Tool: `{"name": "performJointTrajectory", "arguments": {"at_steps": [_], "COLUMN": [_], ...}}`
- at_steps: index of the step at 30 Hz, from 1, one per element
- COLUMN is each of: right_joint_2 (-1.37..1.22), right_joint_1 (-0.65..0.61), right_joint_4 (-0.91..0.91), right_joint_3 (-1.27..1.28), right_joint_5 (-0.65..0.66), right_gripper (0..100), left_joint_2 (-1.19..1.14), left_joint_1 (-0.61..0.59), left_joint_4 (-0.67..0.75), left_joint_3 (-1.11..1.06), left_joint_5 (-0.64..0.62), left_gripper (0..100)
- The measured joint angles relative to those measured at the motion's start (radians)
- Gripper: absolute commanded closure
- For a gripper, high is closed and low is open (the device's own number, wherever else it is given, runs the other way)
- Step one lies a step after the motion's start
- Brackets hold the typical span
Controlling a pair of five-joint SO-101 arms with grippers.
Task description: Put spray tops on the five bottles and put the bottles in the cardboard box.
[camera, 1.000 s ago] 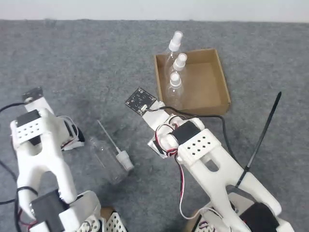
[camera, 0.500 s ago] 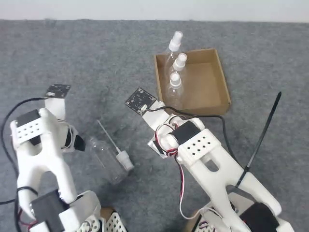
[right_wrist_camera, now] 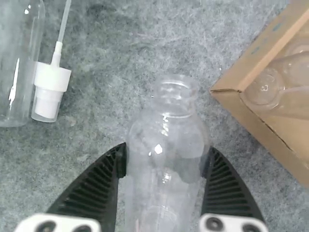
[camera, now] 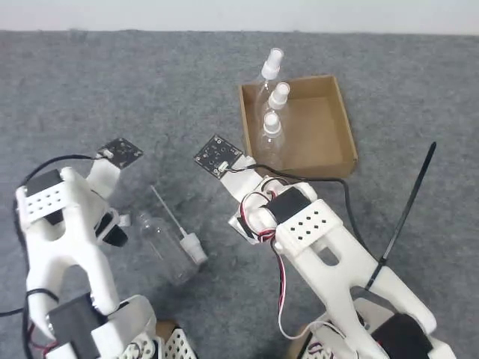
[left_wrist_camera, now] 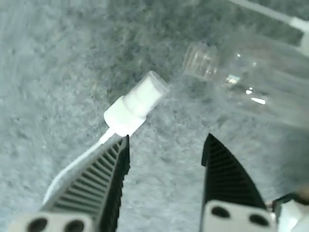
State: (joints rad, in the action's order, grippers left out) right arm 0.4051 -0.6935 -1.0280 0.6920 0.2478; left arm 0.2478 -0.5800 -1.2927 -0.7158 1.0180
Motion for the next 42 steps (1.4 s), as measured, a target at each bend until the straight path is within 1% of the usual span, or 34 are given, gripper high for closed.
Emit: {"name": "performJointTrajectory", "arguments": {"at_steps": [6,15,18,22,29,31,35,39,42], "right_joint_2": [0.0,0.0,0.0,0.0,0.0,0.0,0.0,0.0,0.0], "right_joint_1": [0.0,0.0,0.0,0.0,0.0,0.0,0.0,0.0,0.0], "right_joint_4": [0.002,0.002,0.002,0.002,0.002,0.002,0.002,0.002,0.002], "right_joint_3": [0.0,0.0,0.0,0.0,0.0,0.0,0.0,0.0,0.0], "right_joint_5": [0.0,0.0,0.0,0.0,0.0,0.0,0.0,0.0,0.0], "right_gripper": [87.2,87.3,87.3,87.3,87.3,87.3,87.3,87.3,87.3], "left_joint_2": [0.0,0.0,-0.018,-0.094,-0.23,-0.256,-0.293,-0.296,-0.296], "left_joint_1": [0.0,0.0,0.012,0.023,0.025,0.025,0.025,0.025,0.025], "left_joint_4": [0.005,0.066,0.089,0.16,0.175,0.176,0.176,0.175,0.143], "left_joint_3": [0.0,0.0,-0.002,-0.002,0.048,0.061,0.064,0.064,0.066], "left_joint_5": [0.14,0.239,0.253,0.255,0.255,0.255,0.255,0.255,0.255], "left_gripper": [77,77,77,77,78,80,88,94,97]}}
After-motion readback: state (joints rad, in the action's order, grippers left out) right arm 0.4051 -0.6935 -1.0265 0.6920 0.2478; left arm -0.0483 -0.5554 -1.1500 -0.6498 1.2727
